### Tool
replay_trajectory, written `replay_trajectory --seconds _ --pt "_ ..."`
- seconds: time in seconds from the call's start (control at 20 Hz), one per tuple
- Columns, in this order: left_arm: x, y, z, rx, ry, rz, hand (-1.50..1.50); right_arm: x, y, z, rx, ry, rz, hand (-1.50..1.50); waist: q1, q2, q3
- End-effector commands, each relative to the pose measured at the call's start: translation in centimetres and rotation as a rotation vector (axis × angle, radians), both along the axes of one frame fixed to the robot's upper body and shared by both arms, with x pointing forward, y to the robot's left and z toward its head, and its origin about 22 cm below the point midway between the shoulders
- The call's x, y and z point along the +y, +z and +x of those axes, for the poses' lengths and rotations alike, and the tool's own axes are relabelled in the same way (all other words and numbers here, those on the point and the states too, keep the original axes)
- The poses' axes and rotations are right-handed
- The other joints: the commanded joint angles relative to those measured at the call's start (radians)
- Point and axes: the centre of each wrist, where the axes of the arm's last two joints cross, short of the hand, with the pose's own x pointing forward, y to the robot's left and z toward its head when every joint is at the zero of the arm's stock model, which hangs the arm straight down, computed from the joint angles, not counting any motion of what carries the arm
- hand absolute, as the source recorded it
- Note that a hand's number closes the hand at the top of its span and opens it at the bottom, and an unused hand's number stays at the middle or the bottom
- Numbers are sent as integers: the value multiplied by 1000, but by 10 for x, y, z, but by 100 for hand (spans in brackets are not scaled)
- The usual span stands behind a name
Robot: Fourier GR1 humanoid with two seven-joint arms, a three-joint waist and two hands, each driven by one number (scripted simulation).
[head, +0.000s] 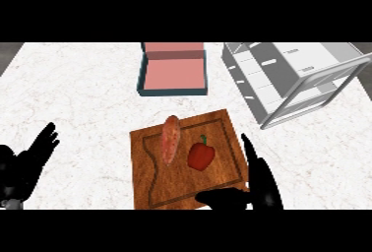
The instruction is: Pick the bell pepper from the cutting board and place it in the tiered basket
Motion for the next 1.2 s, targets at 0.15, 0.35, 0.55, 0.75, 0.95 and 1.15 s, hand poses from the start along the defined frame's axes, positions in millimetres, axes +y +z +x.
replay_trajectory --seconds 0.15,0.35,0.55,0.75,0.95,1.15 --pt "-9 -19 -7 4 -2 4 0 9 9 21 109 -98 8 -150 1 4 -2" --pt "-5 -21 -13 6 -7 -28 0 23 -21 14 89 -99 13 -150 4 4 -1" --pt "-3 -3 11 16 17 -11 0 29 -9 30 67 -91 30 -150 1 5 -1" --pt "-4 -11 6 27 -10 -11 0 26 -18 30 91 -83 5 -150 1 5 -1" --pt "-12 -17 -10 15 3 -4 0 43 -38 48 104 -89 27 -150 8 5 -1" --pt "-1 -8 10 18 -3 -13 0 50 -46 50 94 -94 20 -150 5 5 -1"
